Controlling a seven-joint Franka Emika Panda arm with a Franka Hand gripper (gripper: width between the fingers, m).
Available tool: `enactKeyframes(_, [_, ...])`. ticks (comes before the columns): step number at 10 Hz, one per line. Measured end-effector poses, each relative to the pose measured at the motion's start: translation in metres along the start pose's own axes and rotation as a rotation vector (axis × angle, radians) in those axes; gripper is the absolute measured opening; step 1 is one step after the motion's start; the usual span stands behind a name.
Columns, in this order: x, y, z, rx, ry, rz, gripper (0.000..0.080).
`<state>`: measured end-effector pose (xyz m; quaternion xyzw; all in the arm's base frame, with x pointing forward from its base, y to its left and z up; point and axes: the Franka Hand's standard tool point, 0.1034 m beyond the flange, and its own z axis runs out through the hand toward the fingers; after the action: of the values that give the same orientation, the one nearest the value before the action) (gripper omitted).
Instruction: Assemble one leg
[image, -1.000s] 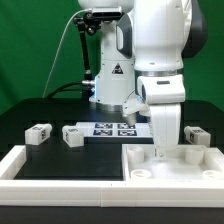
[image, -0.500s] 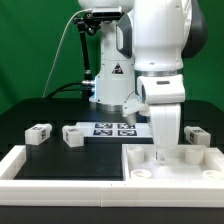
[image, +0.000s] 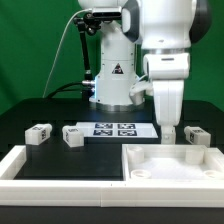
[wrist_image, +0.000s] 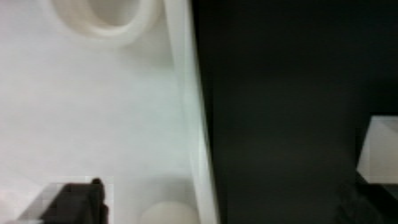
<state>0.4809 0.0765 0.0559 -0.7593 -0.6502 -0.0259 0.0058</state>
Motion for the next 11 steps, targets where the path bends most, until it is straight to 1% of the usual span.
enactKeyframes(1, [0.005,-0.005,-0.006,-0.006,-0.002,0.035,0.0649])
enactKeyframes(3, [0.003,-0.005,-0.004,-0.002,-0.003,0.052,0.0649])
enactKeyframes(5, [0.004,-0.007,-0.003,0.004,0.004,0.32,0.0649])
enactKeyframes(6, [0.002,-0.014,0.001,0.02,0.003,0.488,0.0649])
enactKeyframes(7, [0.005,-0.021,0.002,0.025,0.007,0.62,0.0649])
enactKeyframes(9, [0.025,-0.043,0.006,0.04,0.015,0.995,0.0649])
enactKeyframes(10, [0.037,-0.05,0.007,0.051,0.012,1.141,0.0649])
enactKeyframes(11, [0.05,-0.056,0.008,0.055,0.01,1.193,0.0649])
